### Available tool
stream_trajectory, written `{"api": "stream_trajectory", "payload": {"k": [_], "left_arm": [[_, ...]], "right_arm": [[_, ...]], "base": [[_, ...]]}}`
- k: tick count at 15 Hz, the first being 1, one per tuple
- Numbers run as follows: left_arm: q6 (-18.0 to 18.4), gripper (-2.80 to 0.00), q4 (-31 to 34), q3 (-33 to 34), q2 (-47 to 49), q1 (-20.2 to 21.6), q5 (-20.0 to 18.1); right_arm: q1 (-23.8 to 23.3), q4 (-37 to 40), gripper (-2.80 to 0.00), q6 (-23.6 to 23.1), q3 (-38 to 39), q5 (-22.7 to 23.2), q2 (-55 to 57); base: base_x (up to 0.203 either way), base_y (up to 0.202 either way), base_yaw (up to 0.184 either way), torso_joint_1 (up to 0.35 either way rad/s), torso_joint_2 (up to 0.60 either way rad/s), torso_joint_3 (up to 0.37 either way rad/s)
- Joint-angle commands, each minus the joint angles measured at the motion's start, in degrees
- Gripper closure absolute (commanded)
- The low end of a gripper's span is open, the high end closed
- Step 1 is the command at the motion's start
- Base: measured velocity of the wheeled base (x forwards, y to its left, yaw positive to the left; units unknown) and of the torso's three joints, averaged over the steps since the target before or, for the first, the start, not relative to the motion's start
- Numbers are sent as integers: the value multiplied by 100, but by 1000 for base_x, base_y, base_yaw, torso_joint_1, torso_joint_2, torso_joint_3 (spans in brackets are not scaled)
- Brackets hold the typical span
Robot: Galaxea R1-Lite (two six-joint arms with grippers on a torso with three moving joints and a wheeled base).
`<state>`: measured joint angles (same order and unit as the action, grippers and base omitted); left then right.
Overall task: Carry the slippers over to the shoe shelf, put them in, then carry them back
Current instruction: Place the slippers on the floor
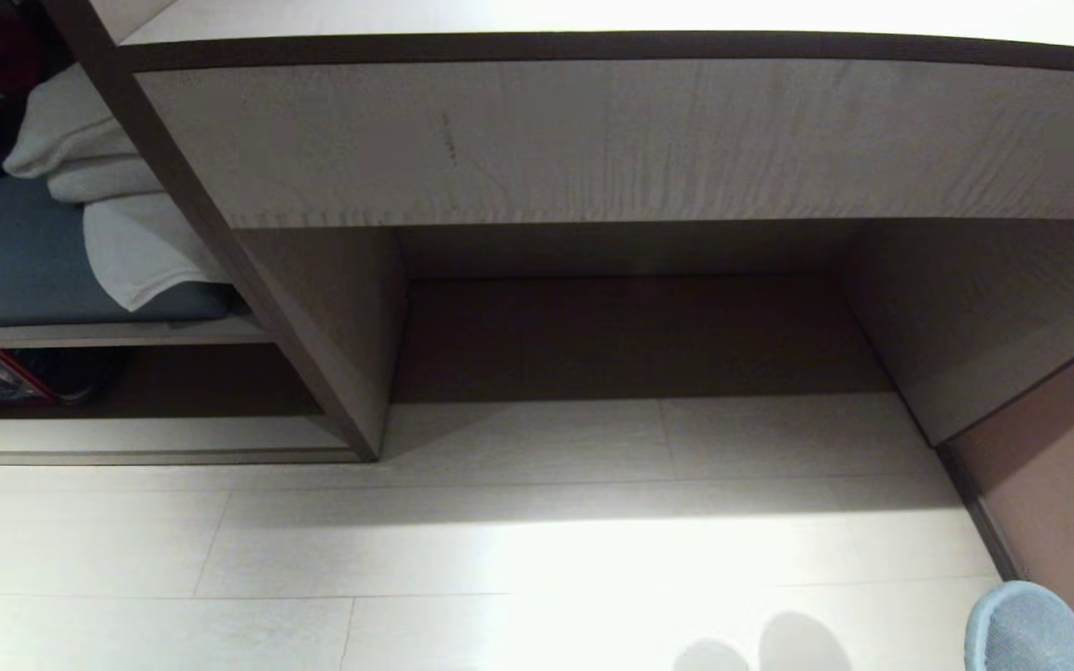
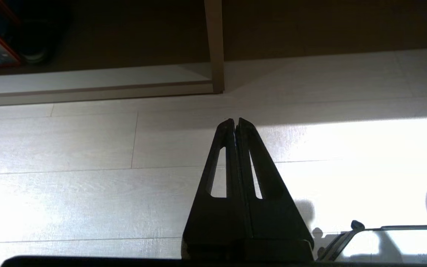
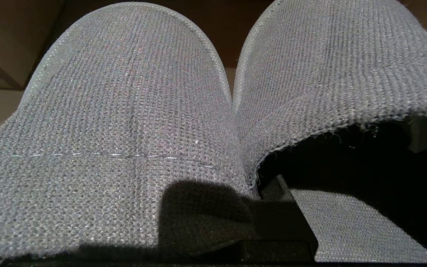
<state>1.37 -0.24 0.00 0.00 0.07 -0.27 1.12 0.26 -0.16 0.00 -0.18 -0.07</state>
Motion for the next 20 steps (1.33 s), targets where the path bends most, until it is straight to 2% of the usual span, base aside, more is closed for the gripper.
{"api": "stream_trajectory", "payload": {"k": [1,20], "left_arm": [[-5,0,-2,0,9,1,0],[-40,0,-11,0,9,1,18]], "right_arm": [[2,1,0,-2,0,1,7],[2,1,0,-2,0,1,7]], "base": [[0,0,0,2,2,-203],[0,0,0,2,3,-198]]}}
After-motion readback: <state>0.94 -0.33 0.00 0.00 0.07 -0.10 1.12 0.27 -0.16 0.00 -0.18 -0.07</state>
